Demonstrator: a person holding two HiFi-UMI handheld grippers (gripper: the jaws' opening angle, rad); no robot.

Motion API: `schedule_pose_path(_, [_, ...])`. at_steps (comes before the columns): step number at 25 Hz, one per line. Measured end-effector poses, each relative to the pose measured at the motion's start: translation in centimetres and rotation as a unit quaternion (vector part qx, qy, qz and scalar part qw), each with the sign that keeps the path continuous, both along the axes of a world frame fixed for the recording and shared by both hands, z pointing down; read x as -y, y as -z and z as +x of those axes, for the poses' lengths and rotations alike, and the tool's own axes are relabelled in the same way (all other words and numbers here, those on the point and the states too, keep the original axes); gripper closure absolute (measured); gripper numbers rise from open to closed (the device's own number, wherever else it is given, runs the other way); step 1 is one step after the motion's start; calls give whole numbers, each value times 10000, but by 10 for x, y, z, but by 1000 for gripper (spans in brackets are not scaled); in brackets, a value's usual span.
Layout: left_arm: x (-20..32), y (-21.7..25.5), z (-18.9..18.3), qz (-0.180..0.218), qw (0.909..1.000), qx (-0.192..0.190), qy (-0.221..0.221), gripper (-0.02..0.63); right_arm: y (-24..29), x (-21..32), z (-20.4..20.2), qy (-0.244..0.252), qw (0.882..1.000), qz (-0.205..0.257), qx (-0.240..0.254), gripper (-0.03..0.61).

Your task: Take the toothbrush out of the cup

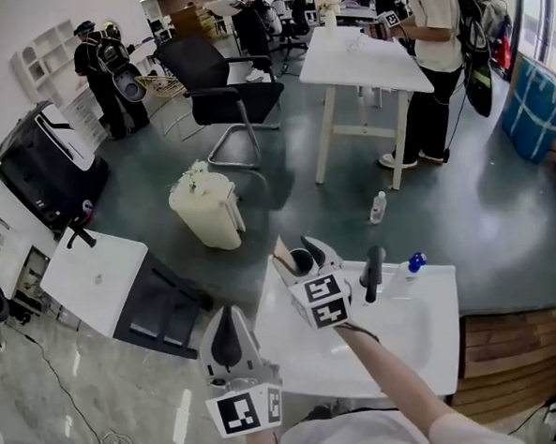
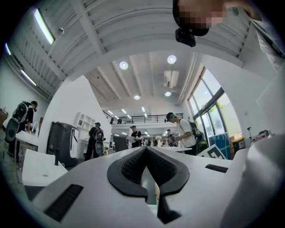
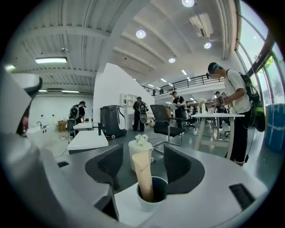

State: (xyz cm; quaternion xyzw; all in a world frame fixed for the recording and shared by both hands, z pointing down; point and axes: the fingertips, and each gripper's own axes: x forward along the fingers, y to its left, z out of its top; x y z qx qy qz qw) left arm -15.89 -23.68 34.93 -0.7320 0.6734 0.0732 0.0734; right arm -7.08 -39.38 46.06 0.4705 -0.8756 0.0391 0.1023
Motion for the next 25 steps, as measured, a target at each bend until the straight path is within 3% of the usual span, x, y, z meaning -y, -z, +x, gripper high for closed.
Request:
schedule_pose_path(7, [-12,-9,-26,-177,9993,111,325,598,-54,15,-15,-235,9977,-560,-317,336])
schedule_pose_path(19, [-27,-17,-44,-271,9967,62,761,598,-98,24,-17,-523,9899,-1162,-628,460])
schedule_pose_path(21, [-31,-17,-46,-242,9963,54,822,598,-98,25,-15,-574,9895,-1135,-692,512])
schedule_pose_path(25, [-35,-17,-52,-207,9959,46,881,598,-97,24,-14,-628,9892,-1047,-816,531])
